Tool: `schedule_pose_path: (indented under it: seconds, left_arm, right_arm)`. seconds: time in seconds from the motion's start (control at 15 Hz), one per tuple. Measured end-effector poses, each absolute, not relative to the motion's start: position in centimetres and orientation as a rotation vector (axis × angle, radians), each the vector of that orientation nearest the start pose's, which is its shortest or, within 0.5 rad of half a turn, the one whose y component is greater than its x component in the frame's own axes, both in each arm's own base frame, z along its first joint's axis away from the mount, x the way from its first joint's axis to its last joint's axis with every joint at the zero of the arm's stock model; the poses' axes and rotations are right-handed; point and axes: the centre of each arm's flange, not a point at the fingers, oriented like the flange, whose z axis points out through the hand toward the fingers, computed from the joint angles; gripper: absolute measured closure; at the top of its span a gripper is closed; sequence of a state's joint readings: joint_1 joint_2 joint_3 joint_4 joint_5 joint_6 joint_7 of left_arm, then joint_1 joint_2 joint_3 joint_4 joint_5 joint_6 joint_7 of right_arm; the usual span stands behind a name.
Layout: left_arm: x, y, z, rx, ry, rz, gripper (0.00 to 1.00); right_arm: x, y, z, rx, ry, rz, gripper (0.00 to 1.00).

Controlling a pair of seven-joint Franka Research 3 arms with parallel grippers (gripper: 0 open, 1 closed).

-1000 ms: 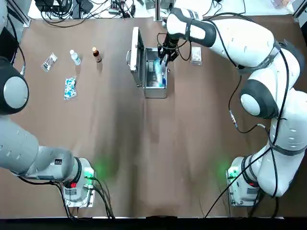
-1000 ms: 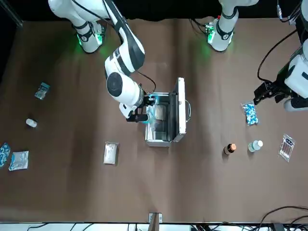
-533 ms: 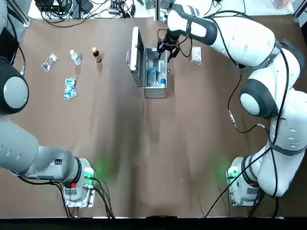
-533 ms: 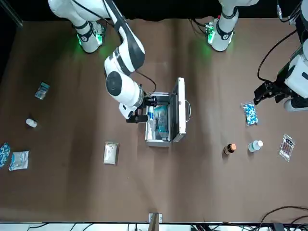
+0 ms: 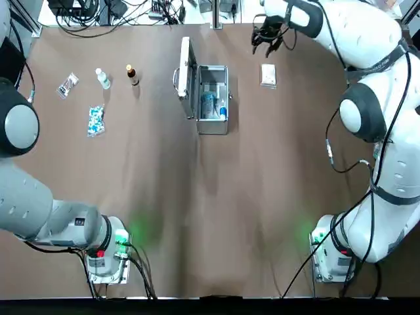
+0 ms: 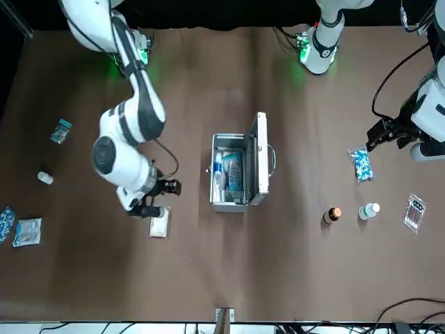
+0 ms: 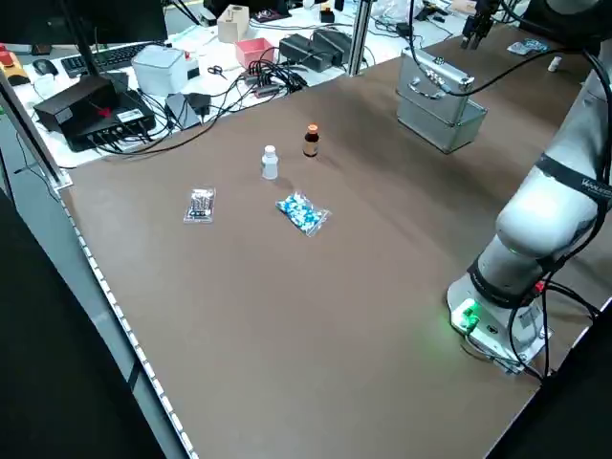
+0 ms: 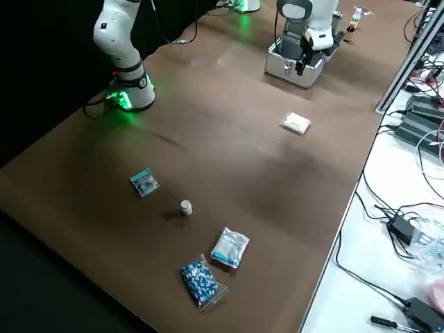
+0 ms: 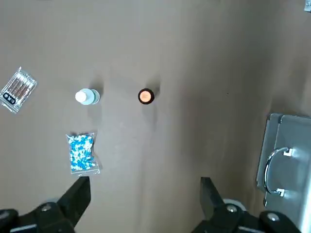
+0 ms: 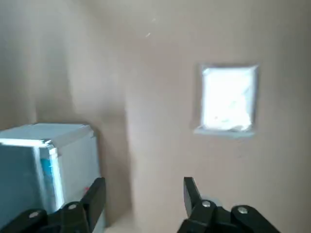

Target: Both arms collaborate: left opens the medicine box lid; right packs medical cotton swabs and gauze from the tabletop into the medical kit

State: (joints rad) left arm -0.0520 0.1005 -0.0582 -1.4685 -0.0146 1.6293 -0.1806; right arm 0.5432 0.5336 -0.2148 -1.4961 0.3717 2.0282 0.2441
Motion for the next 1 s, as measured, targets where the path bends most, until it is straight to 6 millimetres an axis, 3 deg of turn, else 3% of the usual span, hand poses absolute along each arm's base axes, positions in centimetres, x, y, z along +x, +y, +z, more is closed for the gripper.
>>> schedule_pose_path:
  seconds: [0.13, 0.2, 0.33, 0.47, 0.67, 1.0]
  left_arm:
    - [58.8, -6.5, 62.1, -3.167, -0.113, -0.090, 0.00]
    - [58.8, -6.4, 62.1, -3.167, -0.114, -0.090, 0.00]
    - [58.8, -6.4, 62.1, -3.167, -0.114, -0.090, 0.00]
    - [58.8, -6.4, 62.1, -3.167, -0.114, -0.090, 0.00]
    - [58.8, -6.4, 62.1, -3.167, -0.115, -0.091, 0.00]
    - [58.7, -6.3, 62.0, -3.166, 0.010, -0.073, 0.00]
  right_arm:
    - [66.2, 23.4, 36.4, -2.928, 0.052, 0.061, 0.24]
    - [66.7, 21.8, 35.6, -2.933, 0.036, 0.068, 0.16]
    - [67.8, 20.0, 32.8, -2.947, 0.012, 0.039, 0.05]
    - [69.0, 20.0, 29.6, -2.960, 0.022, -0.070, 0.02]
    - [68.9, 21.1, 25.0, -2.982, 0.010, -0.063, 0.02]
    - [68.8, 21.0, 21.4, -3.010, 0.006, -0.059, 0.02]
